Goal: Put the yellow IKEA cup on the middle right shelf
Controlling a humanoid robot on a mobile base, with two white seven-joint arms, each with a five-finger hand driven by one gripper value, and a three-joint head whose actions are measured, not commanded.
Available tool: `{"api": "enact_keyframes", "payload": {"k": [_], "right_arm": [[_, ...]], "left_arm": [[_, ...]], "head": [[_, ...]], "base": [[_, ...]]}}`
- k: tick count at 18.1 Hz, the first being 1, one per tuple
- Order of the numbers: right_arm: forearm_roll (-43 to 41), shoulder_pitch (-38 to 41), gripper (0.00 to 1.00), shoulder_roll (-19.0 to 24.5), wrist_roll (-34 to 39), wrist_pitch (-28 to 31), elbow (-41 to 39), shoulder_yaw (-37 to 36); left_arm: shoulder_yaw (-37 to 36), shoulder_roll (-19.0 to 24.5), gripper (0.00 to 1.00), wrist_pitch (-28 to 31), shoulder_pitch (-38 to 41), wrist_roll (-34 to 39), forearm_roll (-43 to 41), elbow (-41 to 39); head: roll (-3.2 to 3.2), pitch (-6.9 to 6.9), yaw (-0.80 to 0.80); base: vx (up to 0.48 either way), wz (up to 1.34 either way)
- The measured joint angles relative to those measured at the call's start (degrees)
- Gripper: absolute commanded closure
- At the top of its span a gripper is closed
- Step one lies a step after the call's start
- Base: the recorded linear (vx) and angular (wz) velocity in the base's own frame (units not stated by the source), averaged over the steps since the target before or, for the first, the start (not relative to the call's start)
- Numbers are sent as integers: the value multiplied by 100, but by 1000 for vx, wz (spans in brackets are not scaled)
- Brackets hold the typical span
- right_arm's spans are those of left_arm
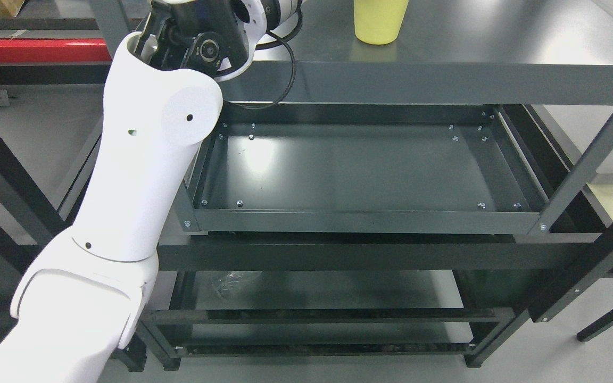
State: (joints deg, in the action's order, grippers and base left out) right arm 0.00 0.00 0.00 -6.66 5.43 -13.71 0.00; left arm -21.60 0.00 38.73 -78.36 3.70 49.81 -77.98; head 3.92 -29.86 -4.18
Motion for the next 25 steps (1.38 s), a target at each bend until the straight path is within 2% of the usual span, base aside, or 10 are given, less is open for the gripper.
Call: {"api": "enact_keyframes", "payload": {"k": [6, 11, 14, 20, 25], "right_arm": [[0, 0, 1, 0, 0, 23, 0, 0], [0, 0, 1, 0, 1, 12, 0, 0], [0, 0, 1, 0, 1, 4, 0, 0], [0, 0, 1, 0, 3, -4, 0, 0], [0, 1, 1, 0, 3, -5, 0, 0]], "left_arm": [[103, 0, 1, 323, 57, -1677, 396, -318], [82, 0, 1, 1591, 339, -2464, 524, -567], [36, 0, 1, 1966, 499, -2940, 559, -687], [-209, 0, 1, 2119, 1118, -3275, 586, -843], [-469, 1, 1, 2059, 2132, -3280, 238, -905]], "head": [[0, 0, 0], [0, 0, 0], [0, 0, 0], [0, 0, 0], [0, 0, 0]], "base": [[0, 0], [0, 0], [-5, 0], [-3, -4], [0, 0]]}}
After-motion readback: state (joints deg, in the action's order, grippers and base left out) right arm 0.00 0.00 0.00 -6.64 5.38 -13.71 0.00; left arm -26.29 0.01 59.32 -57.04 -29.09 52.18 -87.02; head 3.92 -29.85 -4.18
